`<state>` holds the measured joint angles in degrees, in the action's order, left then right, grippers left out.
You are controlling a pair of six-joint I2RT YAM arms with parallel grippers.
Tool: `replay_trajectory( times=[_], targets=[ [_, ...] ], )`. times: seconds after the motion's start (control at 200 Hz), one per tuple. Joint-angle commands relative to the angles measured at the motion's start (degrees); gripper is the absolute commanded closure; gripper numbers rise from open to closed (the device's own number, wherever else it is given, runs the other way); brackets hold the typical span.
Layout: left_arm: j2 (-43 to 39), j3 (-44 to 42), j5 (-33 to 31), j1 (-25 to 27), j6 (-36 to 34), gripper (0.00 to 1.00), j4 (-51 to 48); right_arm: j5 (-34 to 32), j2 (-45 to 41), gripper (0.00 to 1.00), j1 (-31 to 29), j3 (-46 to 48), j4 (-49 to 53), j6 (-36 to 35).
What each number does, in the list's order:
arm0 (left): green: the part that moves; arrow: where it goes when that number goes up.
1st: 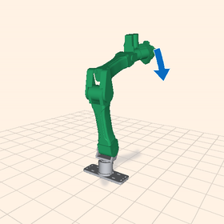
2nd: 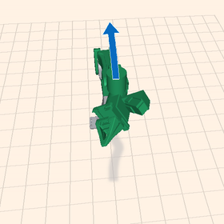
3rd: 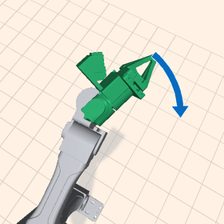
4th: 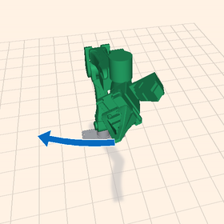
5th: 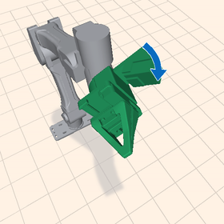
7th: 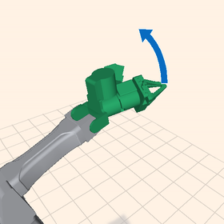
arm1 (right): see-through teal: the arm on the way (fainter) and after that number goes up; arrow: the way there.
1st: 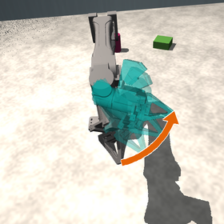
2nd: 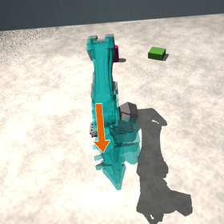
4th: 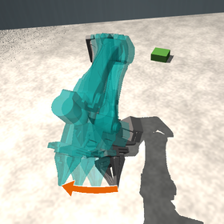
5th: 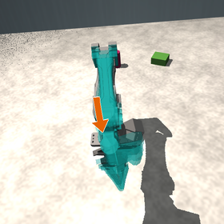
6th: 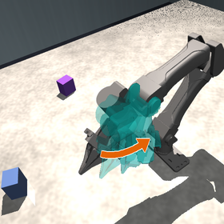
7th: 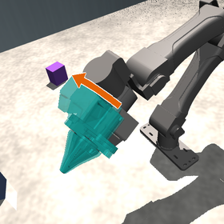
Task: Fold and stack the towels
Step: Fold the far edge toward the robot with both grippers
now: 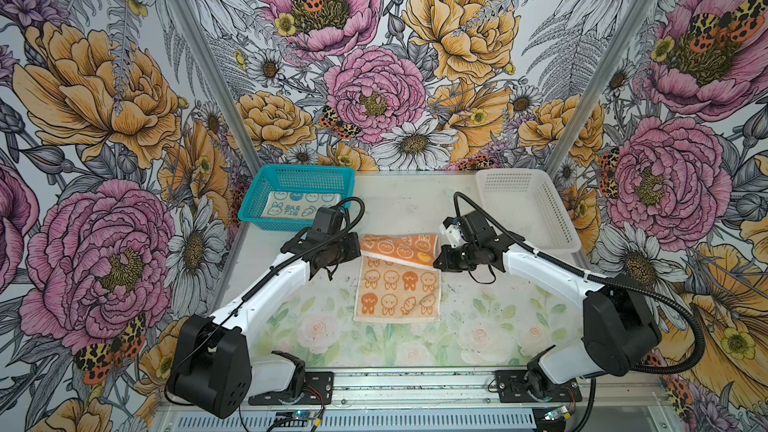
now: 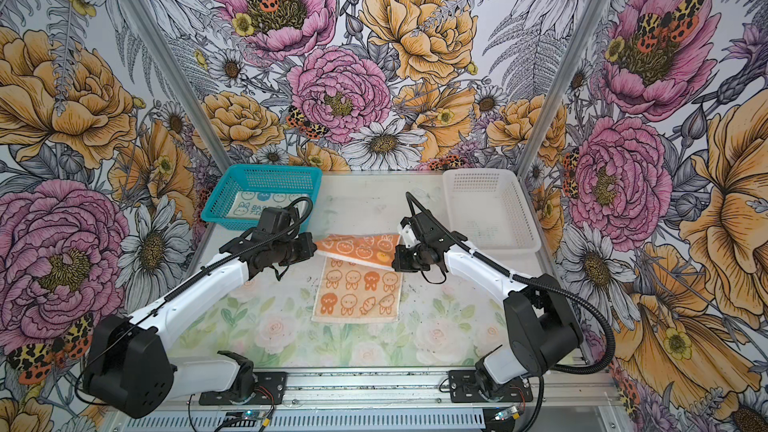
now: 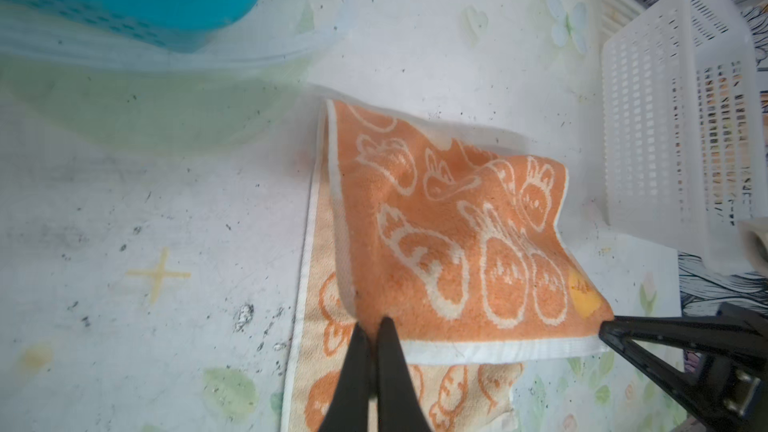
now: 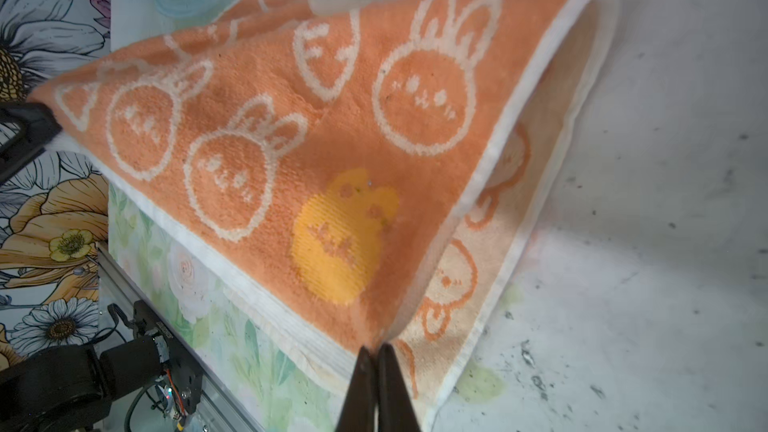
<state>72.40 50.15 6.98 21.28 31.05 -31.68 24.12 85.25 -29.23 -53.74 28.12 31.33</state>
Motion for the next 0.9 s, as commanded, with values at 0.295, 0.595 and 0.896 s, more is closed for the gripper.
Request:
replay_trajectory(
  times=[0.295,0.595,0.896],
  targets=[
    [4.18,-10.57,1.95,2.74,5.52,1.00,6.89,0.87,9.42,1.00,-0.88,5.39,-13.90,7.17],
    [15.73,-3.68,2.24,2.50,3.29,1.00,10.34,0.83,16.53,1.00,2.16,0.52,-13.98,6.52],
    [19.45,5.56,3.42,0.87,1.76,1.00,8.93,4.41,16.00,1.00,6.90,-8.09,-10.86,4.98]
  ],
)
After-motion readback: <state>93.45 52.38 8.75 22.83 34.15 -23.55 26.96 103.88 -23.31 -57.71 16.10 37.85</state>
